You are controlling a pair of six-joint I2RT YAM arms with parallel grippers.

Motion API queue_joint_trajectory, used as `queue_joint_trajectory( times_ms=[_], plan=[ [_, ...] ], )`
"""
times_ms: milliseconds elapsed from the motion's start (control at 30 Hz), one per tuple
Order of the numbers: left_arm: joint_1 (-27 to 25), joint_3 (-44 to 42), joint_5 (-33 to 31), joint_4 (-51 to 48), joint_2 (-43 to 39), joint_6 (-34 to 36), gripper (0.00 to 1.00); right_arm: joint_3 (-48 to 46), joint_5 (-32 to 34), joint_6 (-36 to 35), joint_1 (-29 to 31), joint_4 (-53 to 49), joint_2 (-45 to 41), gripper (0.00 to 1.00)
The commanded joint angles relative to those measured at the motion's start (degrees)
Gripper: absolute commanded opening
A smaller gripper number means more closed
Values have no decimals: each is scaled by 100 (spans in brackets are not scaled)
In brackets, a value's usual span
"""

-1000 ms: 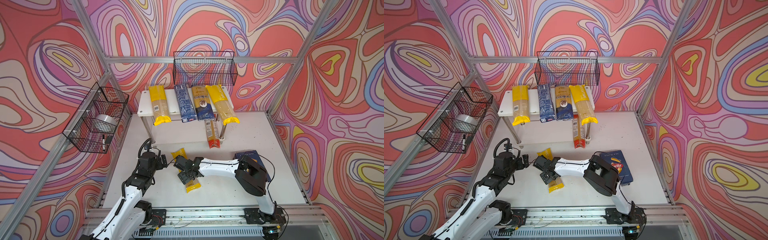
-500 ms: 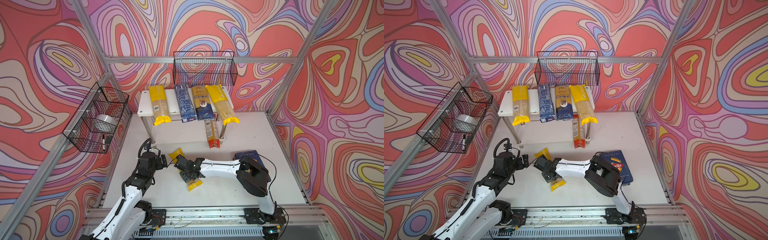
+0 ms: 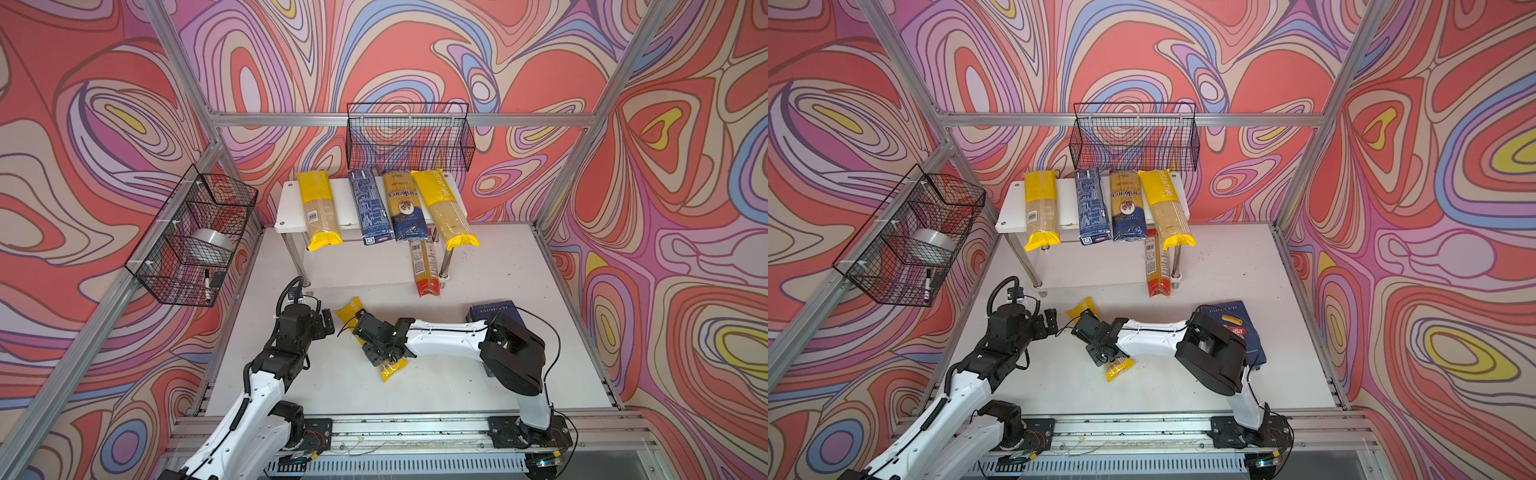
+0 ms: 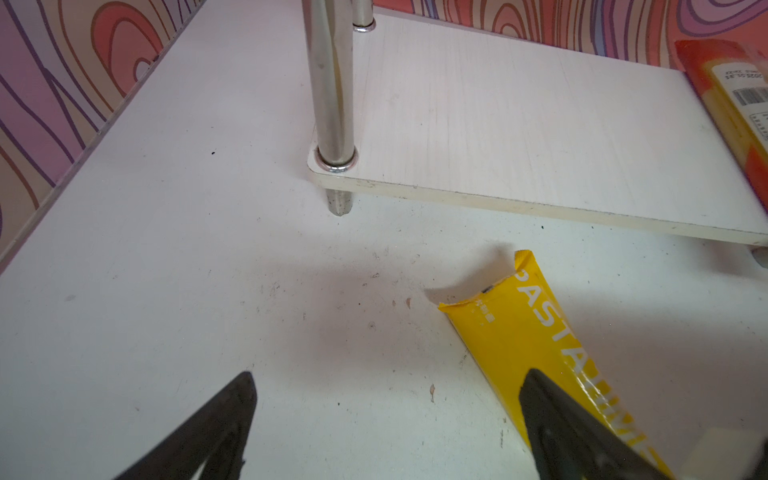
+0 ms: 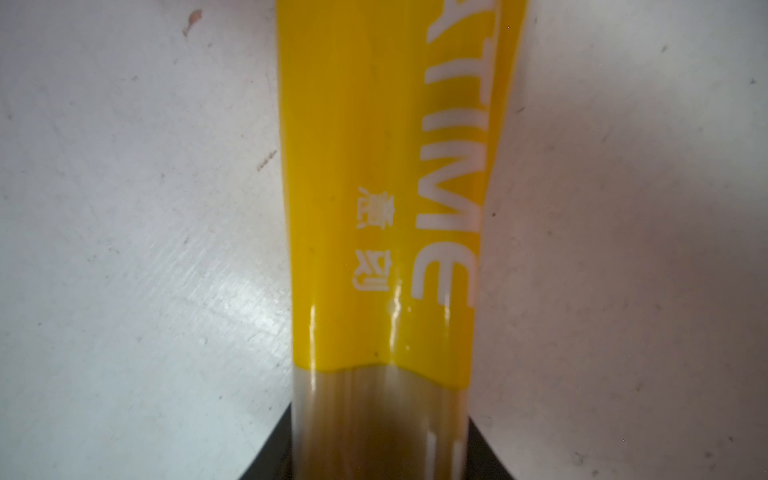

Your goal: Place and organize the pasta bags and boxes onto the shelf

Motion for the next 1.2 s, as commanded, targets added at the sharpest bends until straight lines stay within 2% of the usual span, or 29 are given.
queue_joint_trajectory(
  times_ms=[0,233,667,800,1033,1133,1167],
  plan=[
    [47,-43,-92,-95,-18,-47,100,-244,174,128,6,-100,-309,14],
    [52,-44,-77,-87,-12,-47,100,-1168,550,331,-9,677,-1458,0],
    [52,-41,-74,-91,-7,-47,100,-2835,823,529,-125,2395,-3321,0],
    [52,-36,-80,-95,-6,-47,100,-2944,807,478,-125,2591,-3441,0],
    [52,-47,-81,-95,-17,-47,100,-2643,814,540,-117,2316,-3116,0],
    [52,-48,-90,-95,-19,-54,100,-2319,675,493,-118,1850,-2848,0],
    [52,-43,-84,-95,-14,-55,100,-2185,509,440,-124,1665,-2741,6]
  ],
)
